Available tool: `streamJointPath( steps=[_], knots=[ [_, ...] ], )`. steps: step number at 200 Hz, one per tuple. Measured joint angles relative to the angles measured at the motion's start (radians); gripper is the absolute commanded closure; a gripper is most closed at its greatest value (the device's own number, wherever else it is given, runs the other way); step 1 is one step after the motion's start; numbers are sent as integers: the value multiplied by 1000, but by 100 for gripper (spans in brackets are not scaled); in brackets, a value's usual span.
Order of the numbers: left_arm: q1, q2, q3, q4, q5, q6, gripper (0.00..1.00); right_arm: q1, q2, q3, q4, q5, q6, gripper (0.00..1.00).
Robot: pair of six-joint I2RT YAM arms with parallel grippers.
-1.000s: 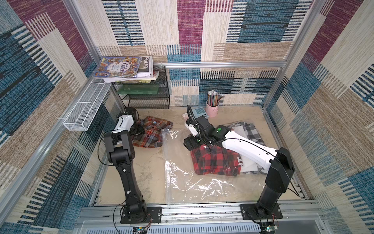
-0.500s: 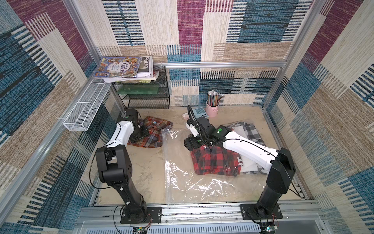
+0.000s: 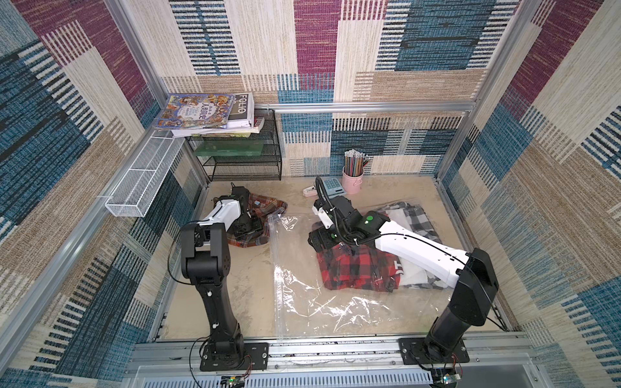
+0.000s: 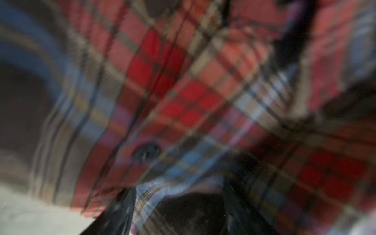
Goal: Take the shirt out of the vacuum bag
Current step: Move the shirt at the center of the board.
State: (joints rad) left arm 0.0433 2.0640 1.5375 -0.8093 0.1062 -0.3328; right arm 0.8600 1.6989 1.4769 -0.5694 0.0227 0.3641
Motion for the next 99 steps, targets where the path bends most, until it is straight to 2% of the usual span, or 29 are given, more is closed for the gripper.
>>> streamJointPath(
  steps=[39,99],
  knots=[
    [23,72,85,-22,13,-38,29,2,0,2,0,0,7,4],
    [30,168,214,2,24,-172,29,3,-2,2,-1,10,14,4]
  ],
)
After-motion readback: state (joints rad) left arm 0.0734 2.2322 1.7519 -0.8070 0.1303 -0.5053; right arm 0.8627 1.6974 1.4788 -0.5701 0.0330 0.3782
